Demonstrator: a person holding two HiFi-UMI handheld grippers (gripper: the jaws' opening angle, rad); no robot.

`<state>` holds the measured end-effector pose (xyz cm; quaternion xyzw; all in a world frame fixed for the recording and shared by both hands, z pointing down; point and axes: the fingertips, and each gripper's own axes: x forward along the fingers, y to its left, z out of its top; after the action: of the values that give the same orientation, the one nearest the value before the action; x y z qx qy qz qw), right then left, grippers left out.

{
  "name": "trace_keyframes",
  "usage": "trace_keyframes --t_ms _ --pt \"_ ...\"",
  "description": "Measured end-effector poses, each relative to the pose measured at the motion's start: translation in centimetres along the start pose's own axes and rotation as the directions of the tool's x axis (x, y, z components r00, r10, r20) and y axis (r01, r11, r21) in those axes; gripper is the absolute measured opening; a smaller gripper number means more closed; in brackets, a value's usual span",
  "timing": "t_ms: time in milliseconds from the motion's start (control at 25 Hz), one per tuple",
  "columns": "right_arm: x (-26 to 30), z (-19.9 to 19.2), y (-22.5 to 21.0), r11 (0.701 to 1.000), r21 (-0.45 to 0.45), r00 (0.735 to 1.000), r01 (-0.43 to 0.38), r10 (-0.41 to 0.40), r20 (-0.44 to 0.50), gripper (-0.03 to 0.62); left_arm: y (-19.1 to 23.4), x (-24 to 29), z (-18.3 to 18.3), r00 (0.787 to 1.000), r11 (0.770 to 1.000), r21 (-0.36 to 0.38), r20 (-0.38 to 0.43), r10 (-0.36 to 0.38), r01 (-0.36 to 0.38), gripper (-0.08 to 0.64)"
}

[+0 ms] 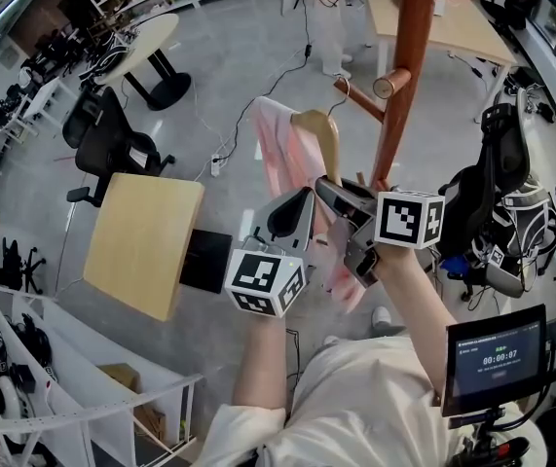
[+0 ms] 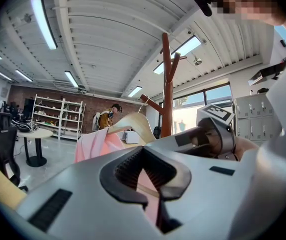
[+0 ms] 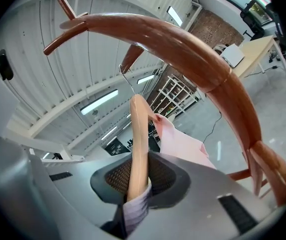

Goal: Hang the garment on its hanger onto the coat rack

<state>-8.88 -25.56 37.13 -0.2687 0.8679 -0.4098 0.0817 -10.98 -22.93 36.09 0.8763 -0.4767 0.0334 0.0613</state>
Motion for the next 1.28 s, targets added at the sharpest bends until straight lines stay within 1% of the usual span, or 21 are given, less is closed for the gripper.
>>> trace_keyframes --t_ms 400,960,1040,1160,1280 --pt "-0.4 -0.2 -1.1 0.999 0.003 0.999 0.041 -0.041 0.029 0.06 -0.3 0.9 -0.9 0.999 1.0 -0.009 -0.02 -0.026 0.026 0.005" --pt "-1.7 -0.2 -3.7 0.989 -0.032 0.986 0.148 -0.145 0.086 0.06 -1.0 2.9 -2.6 0.997 0.997 -0.024 -0.046 -0.07 0.069 0.005" --pt "-1.8 -0.2 -3.9 0.986 -0.022 0.982 0.163 -0.16 0.104 0.06 -1.0 3.1 -2.8 0.996 0.997 -0.024 -0.048 -0.073 0.072 0.005" --pt "-2.2 -0.4 -4.6 0.983 0.021 0.973 0.182 -0.183 0.141 0.06 -1.3 3.4 -3.1 0.995 0.996 -0.026 -0.053 -0.084 0.083 0.005" --pt "-3.1 -0.6 -5.9 0.974 0.064 0.956 0.218 -0.227 0.187 0.06 -1.7 3.6 -3.5 0.994 0.995 -0.027 -0.059 -0.095 0.094 0.005"
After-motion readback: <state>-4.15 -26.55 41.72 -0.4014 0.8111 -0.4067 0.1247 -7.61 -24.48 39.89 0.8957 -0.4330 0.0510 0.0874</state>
